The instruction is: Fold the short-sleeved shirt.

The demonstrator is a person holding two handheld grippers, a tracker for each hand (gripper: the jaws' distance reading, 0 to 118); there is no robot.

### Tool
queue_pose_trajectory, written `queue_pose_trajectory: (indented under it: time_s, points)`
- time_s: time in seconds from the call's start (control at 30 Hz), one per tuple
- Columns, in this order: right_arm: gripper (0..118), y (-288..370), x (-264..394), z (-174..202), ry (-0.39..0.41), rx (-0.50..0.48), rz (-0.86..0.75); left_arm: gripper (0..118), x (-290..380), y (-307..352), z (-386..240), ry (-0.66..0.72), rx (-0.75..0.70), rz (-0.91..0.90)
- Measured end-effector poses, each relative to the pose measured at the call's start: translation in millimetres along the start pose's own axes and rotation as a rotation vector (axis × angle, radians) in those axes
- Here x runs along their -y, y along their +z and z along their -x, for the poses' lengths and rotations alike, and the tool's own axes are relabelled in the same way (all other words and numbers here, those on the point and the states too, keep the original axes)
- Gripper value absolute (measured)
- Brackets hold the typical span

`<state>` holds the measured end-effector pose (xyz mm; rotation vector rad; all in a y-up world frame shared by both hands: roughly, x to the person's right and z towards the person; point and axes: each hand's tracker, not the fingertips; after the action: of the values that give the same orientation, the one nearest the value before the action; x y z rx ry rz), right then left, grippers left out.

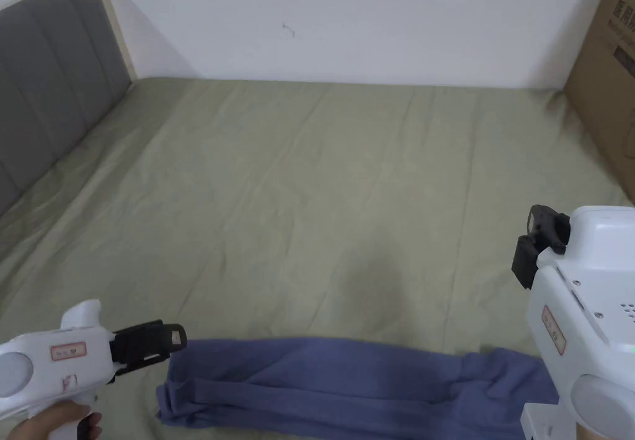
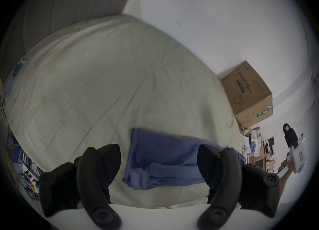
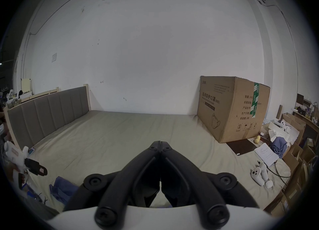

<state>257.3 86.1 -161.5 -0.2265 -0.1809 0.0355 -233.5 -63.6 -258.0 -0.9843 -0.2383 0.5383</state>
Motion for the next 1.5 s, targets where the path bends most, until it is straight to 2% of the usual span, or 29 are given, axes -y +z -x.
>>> queue_pose_trajectory:
  time_s: [0.2,0.23,0.33,0.43,0.47,0.5,0.6,0.67,0.77,0.93,1.1,1.23,1.5]
  points:
    - [0,-16.5,14.9,-1.2,0.019,-0.003,0.047,93,6.3,-41.6,26.7,0.073,-0.014,0.103]
    - [0,-18.1,16.5,-1.5,0.021,-0.002,0.052,90,8.8,-44.9,26.0,0.076,-0.029,0.109]
    - [0,-23.6,22.8,-4.5,0.036,0.007,0.062,69,14.3,-59.6,24.8,0.062,-0.032,0.139]
    - [0,-27.1,25.1,-8.4,0.034,0.007,0.074,66,19.3,-68.6,13.6,-0.014,-0.076,0.164]
    - [0,-27.0,25.4,-9.6,0.034,0.011,0.072,60,19.3,-69.6,8.8,-0.054,-0.086,0.168]
    - [0,-27.0,25.4,-11.0,0.033,0.016,0.070,49,15.8,-78.4,16.3,-0.094,-0.125,0.183]
    - [0,-25.8,25.0,-15.1,0.020,0.022,0.064,10,16.0,-81.6,9.6,-0.152,-0.114,0.186]
    - [0,-24.2,24.5,-17.3,0.016,0.026,0.063,8,18.3,-84.7,4.5,-0.144,-0.098,0.197]
    - [0,-20.0,23.6,-21.9,0.011,0.028,0.058,7,19.2,-66.6,-12.4,-0.224,-0.115,0.146]
    - [0,-12.7,19.6,-27.7,0.006,0.033,0.040,6,-1.7,-13.9,-12.0,-0.170,-0.074,0.040]
    - [0,-4.0,16.8,-35.4,-0.008,0.040,0.021,6,-16.3,22.9,-3.0,-0.187,-0.208,-0.005]
    - [0,1.9,16.0,-40.8,-0.014,0.045,0.012,6,-18.0,40.5,-2.4,-0.150,-0.222,-0.019]
    - [0,14.3,15.2,-48.8,-0.033,0.051,-0.003,6,7.0,20.3,-91.4,-0.265,-0.111,0.024]
